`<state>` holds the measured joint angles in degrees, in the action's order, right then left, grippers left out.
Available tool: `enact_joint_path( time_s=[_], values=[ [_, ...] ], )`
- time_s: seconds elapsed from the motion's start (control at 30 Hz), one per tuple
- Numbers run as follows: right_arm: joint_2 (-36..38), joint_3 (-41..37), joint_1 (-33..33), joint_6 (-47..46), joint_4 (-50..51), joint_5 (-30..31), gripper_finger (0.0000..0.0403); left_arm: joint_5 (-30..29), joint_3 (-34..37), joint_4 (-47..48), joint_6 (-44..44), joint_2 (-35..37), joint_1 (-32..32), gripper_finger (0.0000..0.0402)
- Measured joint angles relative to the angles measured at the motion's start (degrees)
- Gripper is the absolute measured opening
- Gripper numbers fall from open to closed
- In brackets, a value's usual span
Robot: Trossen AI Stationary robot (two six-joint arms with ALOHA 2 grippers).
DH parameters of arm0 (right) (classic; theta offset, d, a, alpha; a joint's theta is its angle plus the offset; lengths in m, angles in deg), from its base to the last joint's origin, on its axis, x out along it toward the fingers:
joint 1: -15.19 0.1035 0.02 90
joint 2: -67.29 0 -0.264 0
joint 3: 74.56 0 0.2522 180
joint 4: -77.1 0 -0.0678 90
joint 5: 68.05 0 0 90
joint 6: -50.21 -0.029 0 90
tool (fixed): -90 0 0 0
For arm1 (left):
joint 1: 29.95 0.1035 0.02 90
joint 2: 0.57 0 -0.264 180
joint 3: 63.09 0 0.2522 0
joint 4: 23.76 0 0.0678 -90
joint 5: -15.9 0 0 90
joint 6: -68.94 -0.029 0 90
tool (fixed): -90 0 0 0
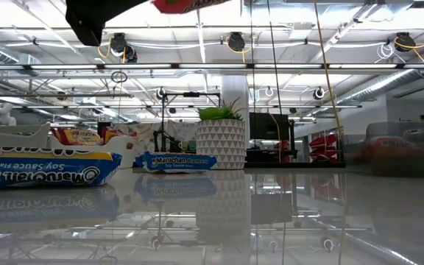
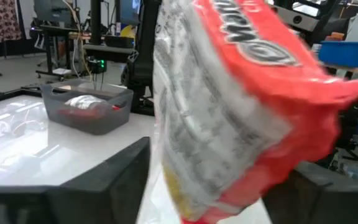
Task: Sort Maruchan noodles
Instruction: Put the orange noodle pack into the black bin
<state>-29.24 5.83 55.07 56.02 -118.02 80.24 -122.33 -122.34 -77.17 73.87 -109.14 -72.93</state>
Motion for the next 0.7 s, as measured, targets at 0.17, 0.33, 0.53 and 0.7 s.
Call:
enact_joint_path(
  time_s=[0.17,0.33,0.53,0.7],
  values=[
    [0.00,0.00,0.09,-0.18,-0.01,0.01,0.0000,-0.90,0.00,0.00,-0.30,0.02,0.00,0.0186],
    [0.00,0.00,0.33,-0.20,-0.01,0.09,0.0000,-0.96,0.00,0.02,-0.30,0.02,0.00,0.0141],
    [0.00,0.00,0.35,-0.23,-0.01,0.12,0.0000,-0.94,0.00,-0.01,-0.30,0.04,0.00,0.0098],
    [0.00,0.00,0.35,-0.23,0.01,0.20,0.0000,-0.76,0.00,0.00,-0.35,0.04,-0.04,0.0088]
  ],
)
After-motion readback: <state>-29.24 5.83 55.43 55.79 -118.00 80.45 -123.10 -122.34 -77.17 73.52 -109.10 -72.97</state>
